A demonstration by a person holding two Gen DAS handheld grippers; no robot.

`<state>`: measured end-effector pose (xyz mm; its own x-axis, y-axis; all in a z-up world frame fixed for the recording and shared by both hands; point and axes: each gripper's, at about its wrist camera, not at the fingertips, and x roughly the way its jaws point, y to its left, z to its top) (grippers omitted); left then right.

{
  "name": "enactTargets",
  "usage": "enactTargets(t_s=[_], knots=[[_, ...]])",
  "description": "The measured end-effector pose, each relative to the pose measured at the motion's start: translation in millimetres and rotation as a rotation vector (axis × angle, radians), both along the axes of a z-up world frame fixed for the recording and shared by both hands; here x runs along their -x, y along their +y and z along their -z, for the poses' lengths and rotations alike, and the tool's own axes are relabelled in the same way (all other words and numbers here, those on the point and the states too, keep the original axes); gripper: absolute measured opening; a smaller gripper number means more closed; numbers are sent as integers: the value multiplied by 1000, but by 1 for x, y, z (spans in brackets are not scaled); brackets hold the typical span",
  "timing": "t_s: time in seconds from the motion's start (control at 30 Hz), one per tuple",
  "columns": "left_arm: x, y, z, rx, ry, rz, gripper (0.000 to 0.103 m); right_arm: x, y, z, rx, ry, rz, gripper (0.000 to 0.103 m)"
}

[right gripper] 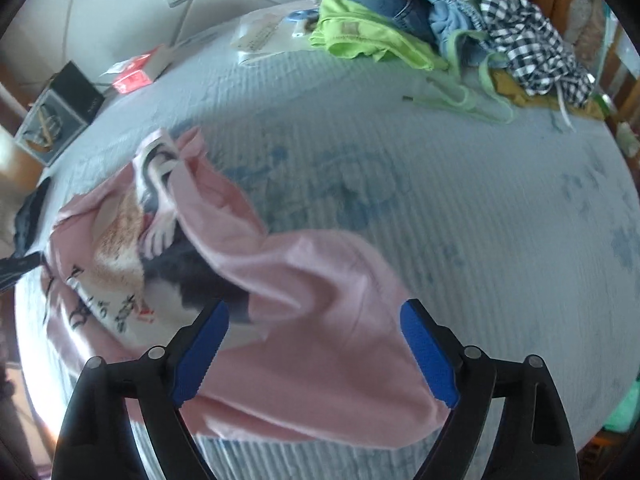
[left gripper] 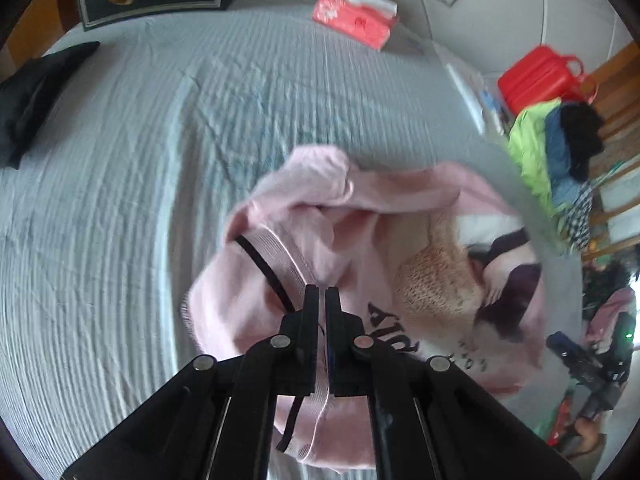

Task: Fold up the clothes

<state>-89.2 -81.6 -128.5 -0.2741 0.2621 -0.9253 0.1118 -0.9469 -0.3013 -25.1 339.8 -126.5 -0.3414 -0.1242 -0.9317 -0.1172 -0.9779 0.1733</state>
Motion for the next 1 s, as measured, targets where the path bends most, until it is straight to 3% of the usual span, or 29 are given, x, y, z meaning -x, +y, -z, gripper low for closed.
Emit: enactTargets(t_s=[0.13,0.17,0.37,0.5,0.6,0.7,0.8,0.83,0.93,1.0], knots=[[-2,12,37,5,-81,0,3,1,-8,16,26,-25,-30,88],[-6,12,35,10,-32,-16,3,2,-10,21,21,-33,-32,89],[-21,31,40,112,58,22,3,2,-7,37,52,-44,-15,90],[-29,38,41,140,86,22,3,2,-12,40,60,-35,-39,103],[-36,30,19,85,121,17,3,2,-17,41,26,-37,-51,103],[-39,28,-5,149,165,18,3,1,-13,40,45,-27,-40,103],[-40,29,-18,169,132,30,3,1,-8,39,79,-19,-28,103],[-41,30,-25,134,155,32,3,0,-7,39,83,-19,-27,103],[-54,23,-47,-70,255,69,3,0,-6,39,85,-16,-23,103],[-54,26,-54,-94,261,67,3,0,-8,40,80,-14,-21,103]])
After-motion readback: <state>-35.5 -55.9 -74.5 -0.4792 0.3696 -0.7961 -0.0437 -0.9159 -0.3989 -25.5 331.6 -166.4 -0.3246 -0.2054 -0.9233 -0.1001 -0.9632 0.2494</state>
